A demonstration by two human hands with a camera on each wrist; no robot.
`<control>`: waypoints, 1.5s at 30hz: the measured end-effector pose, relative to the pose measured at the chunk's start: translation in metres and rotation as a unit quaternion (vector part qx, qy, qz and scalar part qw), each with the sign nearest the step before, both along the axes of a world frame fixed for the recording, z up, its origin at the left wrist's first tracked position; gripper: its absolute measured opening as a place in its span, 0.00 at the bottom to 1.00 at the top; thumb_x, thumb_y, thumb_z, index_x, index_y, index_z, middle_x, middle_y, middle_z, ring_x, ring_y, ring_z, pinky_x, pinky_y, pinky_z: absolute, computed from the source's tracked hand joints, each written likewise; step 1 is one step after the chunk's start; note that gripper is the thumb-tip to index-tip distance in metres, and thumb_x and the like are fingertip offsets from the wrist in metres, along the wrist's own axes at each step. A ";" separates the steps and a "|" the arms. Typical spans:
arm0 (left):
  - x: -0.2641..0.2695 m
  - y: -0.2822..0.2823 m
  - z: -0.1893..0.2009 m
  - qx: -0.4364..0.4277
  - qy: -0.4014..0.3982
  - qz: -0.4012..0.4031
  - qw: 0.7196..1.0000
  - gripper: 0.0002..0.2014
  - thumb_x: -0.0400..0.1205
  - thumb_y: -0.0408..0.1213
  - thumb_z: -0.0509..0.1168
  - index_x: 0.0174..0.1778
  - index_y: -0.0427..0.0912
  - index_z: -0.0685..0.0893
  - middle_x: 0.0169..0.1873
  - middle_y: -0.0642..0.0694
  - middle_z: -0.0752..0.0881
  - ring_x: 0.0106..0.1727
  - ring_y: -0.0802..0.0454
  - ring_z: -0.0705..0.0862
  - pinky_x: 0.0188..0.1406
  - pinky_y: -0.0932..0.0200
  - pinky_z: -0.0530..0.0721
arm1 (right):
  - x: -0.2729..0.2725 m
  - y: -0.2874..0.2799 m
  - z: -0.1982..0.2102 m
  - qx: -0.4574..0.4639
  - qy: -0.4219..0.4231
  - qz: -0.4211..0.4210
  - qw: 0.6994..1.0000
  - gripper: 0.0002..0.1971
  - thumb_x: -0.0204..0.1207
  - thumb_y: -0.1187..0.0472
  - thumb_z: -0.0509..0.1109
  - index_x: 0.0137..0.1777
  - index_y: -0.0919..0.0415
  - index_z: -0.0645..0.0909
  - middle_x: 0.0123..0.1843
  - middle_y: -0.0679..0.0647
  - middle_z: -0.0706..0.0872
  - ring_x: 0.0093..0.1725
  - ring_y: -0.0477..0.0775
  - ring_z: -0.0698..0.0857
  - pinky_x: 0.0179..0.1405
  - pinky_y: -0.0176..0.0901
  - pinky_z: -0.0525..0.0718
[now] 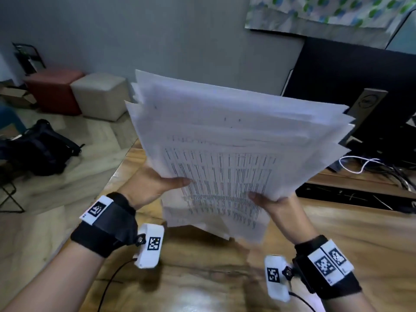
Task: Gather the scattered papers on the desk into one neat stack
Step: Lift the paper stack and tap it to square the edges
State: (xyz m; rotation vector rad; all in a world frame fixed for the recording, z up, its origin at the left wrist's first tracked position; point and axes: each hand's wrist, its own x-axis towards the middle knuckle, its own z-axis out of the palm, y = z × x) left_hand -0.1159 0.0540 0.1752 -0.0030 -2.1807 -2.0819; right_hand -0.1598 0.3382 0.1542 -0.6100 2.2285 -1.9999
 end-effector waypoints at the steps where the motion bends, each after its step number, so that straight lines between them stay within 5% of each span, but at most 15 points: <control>1: 0.001 0.003 -0.001 -0.008 0.005 0.006 1.000 0.23 0.74 0.19 0.74 0.62 0.42 0.85 0.45 0.67 0.93 0.50 0.70 0.90 0.50 0.74 0.87 | 0.001 -0.002 -0.001 0.000 0.009 -0.008 1.000 0.20 0.76 0.74 0.73 0.64 0.56 0.81 0.57 0.41 0.91 0.59 0.40 0.87 0.54 0.28 0.84; 4: 0.005 0.014 -0.010 0.003 0.041 0.050 0.998 0.20 0.77 0.21 0.72 0.64 0.38 0.83 0.43 0.70 0.93 0.49 0.73 0.89 0.45 0.79 0.84 | 0.009 -0.013 -0.006 -0.039 0.030 -0.036 0.998 0.22 0.78 0.74 0.70 0.69 0.59 0.77 0.61 0.38 0.89 0.63 0.39 0.85 0.61 0.32 0.83; 8: 0.010 0.023 -0.014 0.004 0.092 0.111 0.990 0.19 0.77 0.25 0.73 0.60 0.49 0.85 0.48 0.66 0.93 0.55 0.68 0.89 0.50 0.76 0.84 | 0.021 -0.024 -0.005 -0.055 0.065 -0.059 0.995 0.21 0.80 0.71 0.68 0.65 0.45 0.78 0.63 0.43 0.87 0.66 0.42 0.84 0.66 0.42 0.83; 12: 0.014 0.026 -0.013 0.027 0.118 0.138 0.983 0.20 0.76 0.28 0.76 0.58 0.54 0.84 0.48 0.62 0.93 0.54 0.69 0.89 0.48 0.77 0.84 | 0.023 -0.026 -0.006 -0.080 0.064 -0.092 0.990 0.20 0.79 0.70 0.70 0.70 0.59 0.79 0.64 0.52 0.89 0.66 0.46 0.85 0.66 0.43 0.84; 15: 0.011 0.026 -0.025 0.019 0.102 0.154 0.983 0.18 0.74 0.27 0.77 0.54 0.53 0.87 0.45 0.64 0.94 0.53 0.66 0.91 0.48 0.73 0.87 | 0.023 -0.029 -0.012 -0.069 0.033 -0.082 0.994 0.20 0.76 0.71 0.73 0.59 0.44 0.84 0.55 0.47 0.91 0.58 0.41 0.88 0.60 0.46 0.88; 21: 0.001 0.025 -0.047 0.058 0.039 0.178 0.982 0.17 0.74 0.26 0.78 0.56 0.44 0.88 0.45 0.53 0.94 0.50 0.59 0.93 0.41 0.73 0.88 | 0.014 -0.039 -0.031 -0.051 0.008 -0.087 0.995 0.22 0.74 0.75 0.74 0.53 0.43 0.81 0.48 0.32 0.91 0.53 0.33 0.88 0.53 0.40 0.88; 26: 0.003 0.027 -0.028 0.025 0.087 0.186 0.978 0.14 0.74 0.26 0.77 0.45 0.52 0.88 0.36 0.68 0.93 0.42 0.70 0.91 0.38 0.76 0.86 | 0.015 -0.040 -0.017 -0.077 0.056 -0.099 0.991 0.23 0.76 0.73 0.73 0.53 0.39 0.86 0.51 0.32 0.91 0.56 0.36 0.88 0.57 0.36 0.87; 31: 0.014 0.023 -0.026 0.026 0.119 0.197 0.973 0.22 0.70 0.31 0.80 0.60 0.36 0.86 0.48 0.50 0.94 0.50 0.60 0.93 0.42 0.71 0.88 | 0.017 -0.030 -0.019 -0.094 0.029 -0.129 0.987 0.19 0.69 0.74 0.79 0.54 0.52 0.84 0.48 0.41 0.94 0.52 0.44 0.91 0.49 0.39 0.90; 35: 0.017 0.018 -0.035 0.014 0.117 0.188 0.975 0.26 0.69 0.30 0.80 0.64 0.33 0.83 0.51 0.45 0.93 0.51 0.56 0.93 0.44 0.70 0.88 | 0.019 -0.030 -0.022 -0.094 0.011 -0.127 0.987 0.22 0.69 0.74 0.79 0.62 0.61 0.82 0.54 0.57 0.93 0.56 0.53 0.91 0.57 0.53 0.90; 41: 0.018 0.008 -0.040 0.023 0.106 0.155 0.982 0.31 0.68 0.36 0.83 0.65 0.33 0.83 0.55 0.41 0.93 0.55 0.49 0.93 0.51 0.62 0.90 | 0.023 -0.033 -0.020 -0.118 0.018 -0.106 0.987 0.24 0.67 0.73 0.79 0.63 0.64 0.80 0.55 0.57 0.93 0.54 0.51 0.92 0.52 0.42 0.90; 45: 0.018 -0.004 -0.056 0.062 0.050 0.114 0.990 0.44 0.51 0.57 0.87 0.60 0.38 0.86 0.53 0.43 0.94 0.55 0.48 0.93 0.56 0.53 0.91 | 0.017 -0.022 -0.039 -0.128 -0.068 -0.066 0.987 0.23 0.62 0.66 0.79 0.59 0.64 0.83 0.53 0.57 0.94 0.55 0.59 0.91 0.47 0.42 0.91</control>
